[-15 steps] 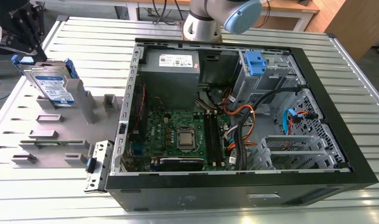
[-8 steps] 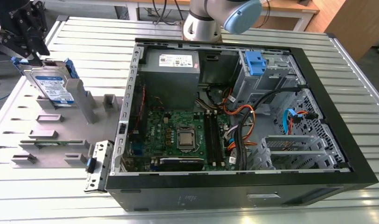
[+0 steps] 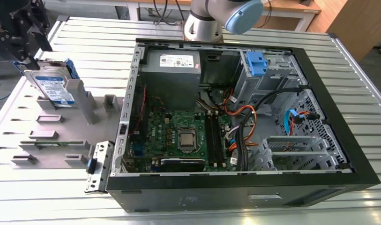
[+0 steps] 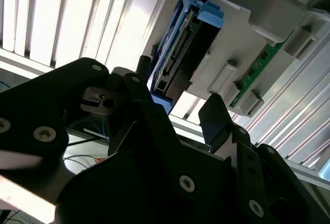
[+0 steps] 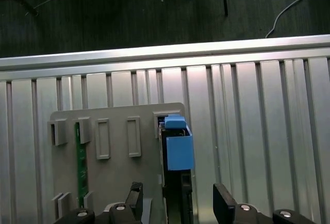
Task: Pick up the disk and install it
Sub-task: 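Pick up the disk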
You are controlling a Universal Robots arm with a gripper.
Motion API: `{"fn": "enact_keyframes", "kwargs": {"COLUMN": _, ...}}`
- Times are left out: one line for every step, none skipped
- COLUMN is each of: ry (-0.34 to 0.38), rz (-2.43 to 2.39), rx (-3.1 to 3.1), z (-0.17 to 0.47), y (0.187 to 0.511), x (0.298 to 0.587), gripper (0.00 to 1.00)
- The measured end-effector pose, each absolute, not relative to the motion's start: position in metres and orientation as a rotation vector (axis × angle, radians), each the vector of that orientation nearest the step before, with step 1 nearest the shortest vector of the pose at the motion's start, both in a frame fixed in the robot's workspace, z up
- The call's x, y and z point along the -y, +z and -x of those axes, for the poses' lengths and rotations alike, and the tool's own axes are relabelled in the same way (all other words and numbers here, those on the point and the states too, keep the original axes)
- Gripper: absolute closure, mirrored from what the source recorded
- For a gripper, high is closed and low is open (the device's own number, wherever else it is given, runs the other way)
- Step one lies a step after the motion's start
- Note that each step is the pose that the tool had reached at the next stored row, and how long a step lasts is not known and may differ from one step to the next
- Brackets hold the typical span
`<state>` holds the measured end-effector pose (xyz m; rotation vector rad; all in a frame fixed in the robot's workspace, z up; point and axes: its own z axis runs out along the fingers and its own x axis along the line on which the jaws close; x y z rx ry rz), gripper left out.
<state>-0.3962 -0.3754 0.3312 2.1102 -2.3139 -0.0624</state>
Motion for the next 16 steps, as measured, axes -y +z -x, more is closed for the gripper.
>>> {"fn": "enact_keyframes", "kwargs": {"ry": -0.062, "rz": -2.112, "rx": 2.312, "z": 0.396, "y": 0.33, "x": 0.375, "gripper": 0.36}}
{"fn": "enact_keyframes", "kwargs": {"ry": -0.062, "rz": -2.115, "rx": 2.31, "z": 0.396, "y": 0.33, "x": 0.375, "gripper": 0.36}}
{"fn": "enact_keyframes", "kwargs": {"ry": -0.062, "rz": -2.118, "rx": 2.307, "z": 0.396, "y": 0.329, "x": 0.375, "gripper": 0.36}}
{"fn": "enact_keyframes", "kwargs": {"ry": -0.062, "rz": -2.123, "rx": 2.302, "z": 0.396, "y": 0.328, "x": 0.375, "gripper": 0.36}}
{"fn": "enact_keyframes", "kwargs": {"ry": -0.062, "rz": -2.131, "rx": 2.295, "z": 0.396, "y": 0.327, "x": 0.375, "gripper": 0.36}}
{"fn": "enact_keyframes", "kwargs": {"ry": -0.062, "rz": -2.143, "rx": 2.283, "z": 0.396, "y": 0.326, "x": 0.375, "gripper": 0.36}}
{"fn": "enact_keyframes", "kwargs": {"ry": -0.061, "rz": -2.157, "rx": 2.27, "z": 0.396, "y": 0.326, "x": 0.375, "gripper": 0.36}}
{"fn": "enact_keyframes", "kwargs": {"ry": -0.061, "rz": -2.17, "rx": 2.257, "z": 0.396, "y": 0.325, "x": 0.375, "gripper": 0.36}}
{"fn": "enact_keyframes", "kwargs": {"ry": -0.061, "rz": -2.183, "rx": 2.244, "z": 0.396, "y": 0.324, "x": 0.375, "gripper": 0.36}}
{"fn": "enact_keyframes", "kwargs": {"ry": -0.061, "rz": -2.194, "rx": 2.233, "z": 0.396, "y": 0.323, "x": 0.375, "gripper": 0.36}}
{"fn": "enact_keyframes", "kwargs": {"ry": -0.061, "rz": -2.202, "rx": 2.225, "z": 0.396, "y": 0.323, "x": 0.375, "gripper": 0.36}}
{"fn": "enact_keyframes", "kwargs": {"ry": -0.061, "rz": -2.204, "rx": 2.223, "z": 0.396, "y": 0.322, "x": 0.375, "gripper": 0.36}}
{"fn": "enact_keyframes", "kwargs": {"ry": -0.061, "rz": -2.204, "rx": 2.223, "z": 0.396, "y": 0.321, "x": 0.375, "gripper": 0.36}}
{"fn": "enact_keyframes", "kwargs": {"ry": -0.061, "rz": -2.204, "rx": 2.223, "z": 0.396, "y": 0.32, "x": 0.375, "gripper": 0.36}}
{"fn": "enact_keyframes", "kwargs": {"ry": -0.061, "rz": -2.204, "rx": 2.223, "z": 0.397, "y": 0.319, "x": 0.375, "gripper": 0.36}}
{"fn": "enact_keyframes", "kwargs": {"ry": -0.061, "rz": -2.204, "rx": 2.223, "z": 0.397, "y": 0.318, "x": 0.375, "gripper": 0.36}}
